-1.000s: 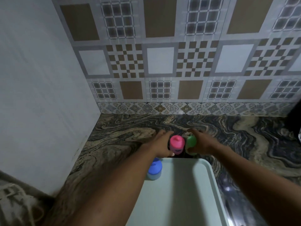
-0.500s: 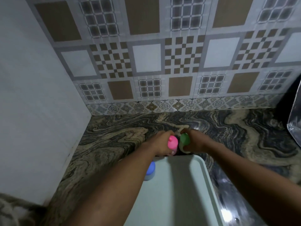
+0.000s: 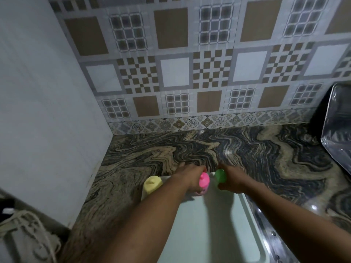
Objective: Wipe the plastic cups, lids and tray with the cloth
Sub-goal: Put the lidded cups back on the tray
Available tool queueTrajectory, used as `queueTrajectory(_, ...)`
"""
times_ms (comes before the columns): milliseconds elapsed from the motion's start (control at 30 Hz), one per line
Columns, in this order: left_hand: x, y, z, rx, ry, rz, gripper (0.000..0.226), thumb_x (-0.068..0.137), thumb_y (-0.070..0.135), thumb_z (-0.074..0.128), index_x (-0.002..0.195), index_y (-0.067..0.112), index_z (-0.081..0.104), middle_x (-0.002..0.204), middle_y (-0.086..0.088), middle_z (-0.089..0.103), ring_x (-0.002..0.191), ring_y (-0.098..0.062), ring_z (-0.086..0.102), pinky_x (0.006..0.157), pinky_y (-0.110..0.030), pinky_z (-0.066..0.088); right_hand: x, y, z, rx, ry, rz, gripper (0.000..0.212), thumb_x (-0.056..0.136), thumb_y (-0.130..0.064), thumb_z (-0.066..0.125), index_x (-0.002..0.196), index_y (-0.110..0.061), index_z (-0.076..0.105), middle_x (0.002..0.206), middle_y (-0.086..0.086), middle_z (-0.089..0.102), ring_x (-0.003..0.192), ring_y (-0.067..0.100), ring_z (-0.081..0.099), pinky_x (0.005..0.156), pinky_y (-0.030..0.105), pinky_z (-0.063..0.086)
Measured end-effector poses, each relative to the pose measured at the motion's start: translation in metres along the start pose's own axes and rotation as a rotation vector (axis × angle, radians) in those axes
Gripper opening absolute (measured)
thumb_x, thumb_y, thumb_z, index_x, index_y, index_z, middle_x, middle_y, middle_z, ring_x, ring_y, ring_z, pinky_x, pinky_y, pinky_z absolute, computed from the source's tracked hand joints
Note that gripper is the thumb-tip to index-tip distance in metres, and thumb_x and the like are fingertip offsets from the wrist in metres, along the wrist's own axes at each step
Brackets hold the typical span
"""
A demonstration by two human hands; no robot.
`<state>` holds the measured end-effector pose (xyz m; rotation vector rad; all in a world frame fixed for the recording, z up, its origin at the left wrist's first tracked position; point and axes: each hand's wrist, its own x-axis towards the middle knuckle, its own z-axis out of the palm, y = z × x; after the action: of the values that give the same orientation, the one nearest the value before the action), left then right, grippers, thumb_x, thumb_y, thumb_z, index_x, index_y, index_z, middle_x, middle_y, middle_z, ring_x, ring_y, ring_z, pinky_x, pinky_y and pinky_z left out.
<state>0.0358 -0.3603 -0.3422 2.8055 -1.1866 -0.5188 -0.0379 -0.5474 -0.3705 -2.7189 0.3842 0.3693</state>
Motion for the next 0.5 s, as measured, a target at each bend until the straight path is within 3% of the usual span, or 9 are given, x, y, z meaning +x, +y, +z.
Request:
queueTrajectory(167,-0.001,-0.003,0.009,-0.016,0.055,0.017,0.086,0.074,0.05,0.079,0.145,0.029,0.036,0.145,-0.003,0.051,0.137,-0.028,0.041,0.118,-0.05,0.02,-0.01,-0.004,0.01,0.006,0.062,0.055,0.103,0.067,-0.052,0.076,0.153,-0.033,0.025,0.15,0.009,0.045,0.133,0.034,0.048,0.102,0.045,0.044)
queueTrajectory(267,-0.009,-0.004,0.007,-0.036,0.093,0.049,0.095,0.076,0.05,0.078,0.153,0.028,0.027,0.157,-0.003,0.035,0.147,-0.028,0.026,0.122,-0.049,0.016,-0.026,-0.009,0.015,0.043,0.278,0.013,0.08,0.078,-0.052,0.065,0.149,-0.031,0.034,0.147,0.005,0.042,0.134,0.032,0.044,0.102,0.047,0.038)
queueTrajectory(367,-0.024,-0.004,0.01,-0.071,0.255,0.083,0.081,0.086,0.043,0.068,0.154,0.027,0.028,0.157,-0.002,0.032,0.15,-0.028,0.019,0.123,-0.048,0.015,-0.045,-0.015,0.024,0.033,0.623,-0.069,0.055,0.08,-0.037,0.062,0.132,-0.022,0.054,0.132,0.006,0.053,0.119,0.031,0.05,0.09,0.043,0.042)
queueTrajectory(500,-0.048,-0.007,0.024,-0.079,0.635,0.143,0.053,0.09,0.034,0.055,0.14,0.019,0.047,0.141,-0.006,0.049,0.14,-0.029,0.037,0.114,-0.047,0.034,-0.067,-0.028,0.047,-0.01,0.858,-0.174,0.044,0.075,-0.022,0.069,0.118,-0.014,0.062,0.121,0.011,0.059,0.109,0.034,0.052,0.082,0.041,0.041)
